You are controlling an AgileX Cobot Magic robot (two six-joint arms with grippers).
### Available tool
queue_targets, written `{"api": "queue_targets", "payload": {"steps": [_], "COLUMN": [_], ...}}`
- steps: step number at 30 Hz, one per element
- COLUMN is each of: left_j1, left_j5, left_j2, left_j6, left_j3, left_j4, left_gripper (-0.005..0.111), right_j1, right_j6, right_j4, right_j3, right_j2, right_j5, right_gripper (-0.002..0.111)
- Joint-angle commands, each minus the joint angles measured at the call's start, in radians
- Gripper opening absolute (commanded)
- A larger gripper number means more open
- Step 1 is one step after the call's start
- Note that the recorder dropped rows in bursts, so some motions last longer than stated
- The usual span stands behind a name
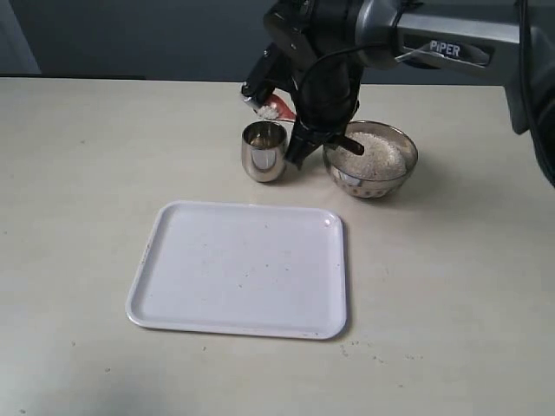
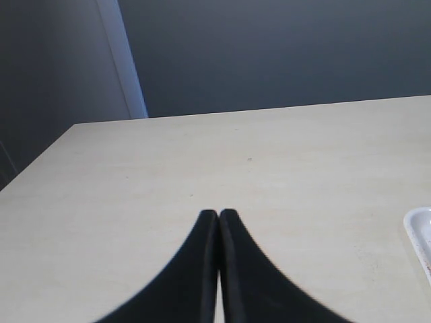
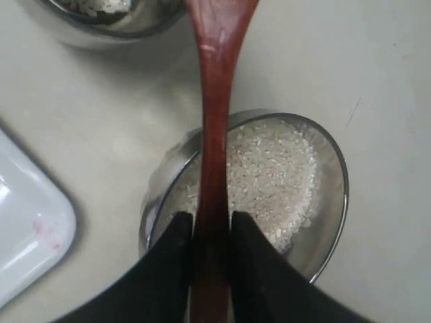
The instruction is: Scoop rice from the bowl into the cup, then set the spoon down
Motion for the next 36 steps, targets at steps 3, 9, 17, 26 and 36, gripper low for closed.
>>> {"api": "queue_targets", "payload": {"steps": [3,9,17,26,36], "left_j1": [-0.002,-0.002,-0.002,-0.002,-0.002], "left_j5": [-0.013,-0.013,-0.013,-0.013,-0.013], "left_j2": [-0.004,-0.004,-0.004,-0.004,-0.004], "left_j6": [-0.002,-0.002,-0.002,-0.002,-0.002], "left_j3": [-0.003,-0.003,-0.003,-0.003,-0.003], "left_j4": [-0.001,-0.001,-0.001,-0.001,-0.001], "left_gripper": [0.0,0.0,0.0,0.0,0.0], "right_j1": [0.0,0.0,0.037,0.043,0.043], "right_j6": [0.002,0.023,0.028,0.051,0.054], "right_j4": [-0.041,-0.073,-0.117,-0.155,-0.18], "right_j3": [-0.005,-0.005,-0.005,-0.005,0.033], "right_j2": [-0.001,-0.001,-0.001,-0.001,0.004], "right_j5": [-0.038,-0.04,-0.05,-0.035,-0.038], "right_gripper": [-0.001,-0.001,-0.001,-0.001,-0.001]}}
